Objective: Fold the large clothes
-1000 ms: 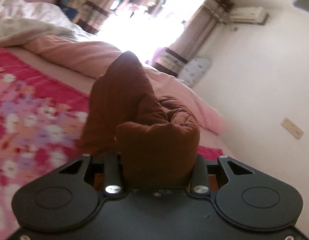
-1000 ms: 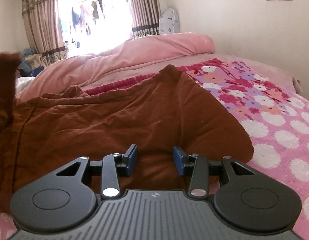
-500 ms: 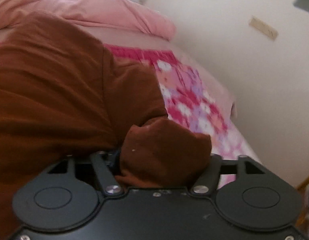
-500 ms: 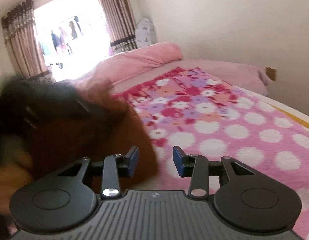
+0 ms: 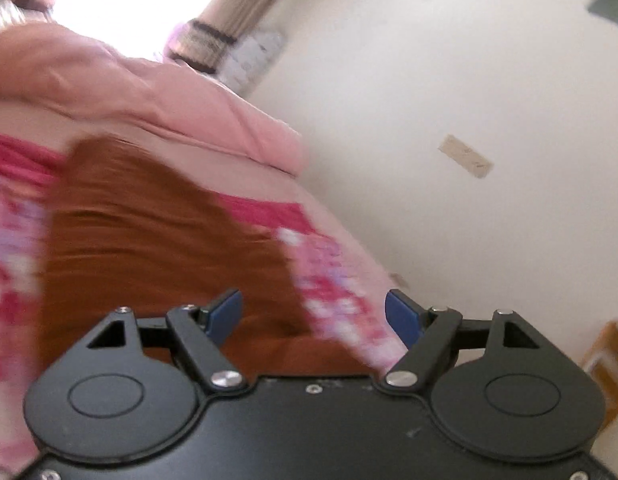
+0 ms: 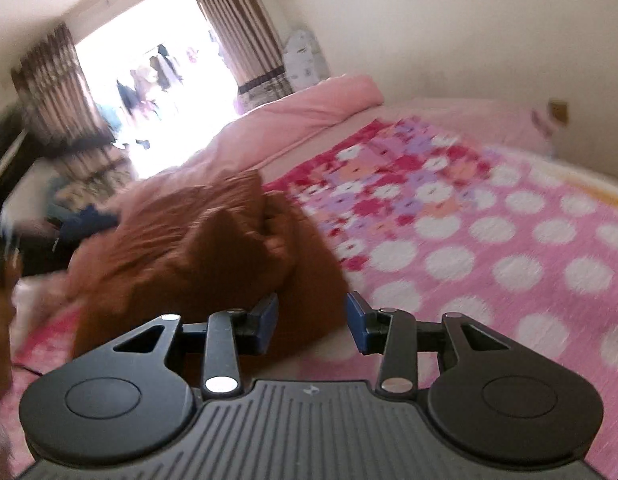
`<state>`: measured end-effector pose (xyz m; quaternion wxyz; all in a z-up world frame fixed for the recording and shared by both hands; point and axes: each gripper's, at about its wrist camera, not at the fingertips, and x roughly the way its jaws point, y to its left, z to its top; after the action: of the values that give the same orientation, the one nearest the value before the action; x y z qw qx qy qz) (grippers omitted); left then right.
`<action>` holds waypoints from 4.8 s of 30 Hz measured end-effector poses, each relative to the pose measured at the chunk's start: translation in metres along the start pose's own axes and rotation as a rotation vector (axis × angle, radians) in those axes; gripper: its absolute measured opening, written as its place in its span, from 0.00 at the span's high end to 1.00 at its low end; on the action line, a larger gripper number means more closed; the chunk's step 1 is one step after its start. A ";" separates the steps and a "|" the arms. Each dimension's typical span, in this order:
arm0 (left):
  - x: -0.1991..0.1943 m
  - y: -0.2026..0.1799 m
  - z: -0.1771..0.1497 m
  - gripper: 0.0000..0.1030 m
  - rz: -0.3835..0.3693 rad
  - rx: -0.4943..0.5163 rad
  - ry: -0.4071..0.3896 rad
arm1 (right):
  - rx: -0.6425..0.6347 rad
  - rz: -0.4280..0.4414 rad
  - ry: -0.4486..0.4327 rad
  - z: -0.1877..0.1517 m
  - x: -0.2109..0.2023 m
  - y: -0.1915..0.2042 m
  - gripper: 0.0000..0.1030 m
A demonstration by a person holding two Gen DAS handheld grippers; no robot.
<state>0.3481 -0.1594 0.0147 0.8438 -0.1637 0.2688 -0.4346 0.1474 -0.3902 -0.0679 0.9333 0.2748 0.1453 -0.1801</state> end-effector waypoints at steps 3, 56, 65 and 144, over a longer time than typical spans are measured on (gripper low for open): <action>-0.035 0.016 -0.035 0.23 0.204 0.098 -0.016 | 0.121 0.130 0.049 0.001 -0.005 -0.012 0.54; -0.034 0.080 -0.098 0.38 0.482 0.134 0.187 | 0.306 0.293 0.102 0.018 0.076 -0.057 0.56; -0.066 0.040 -0.050 0.44 0.382 0.119 -0.015 | -0.006 0.206 -0.083 0.058 0.010 -0.009 0.50; 0.051 0.098 0.022 0.35 0.517 0.063 0.079 | -0.249 0.221 0.031 0.105 0.089 0.026 0.23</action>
<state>0.4488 -0.1452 -0.0337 0.9203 -0.0461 0.3209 -0.2190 0.2559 -0.4523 -0.0046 0.9718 0.1742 0.1496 -0.0529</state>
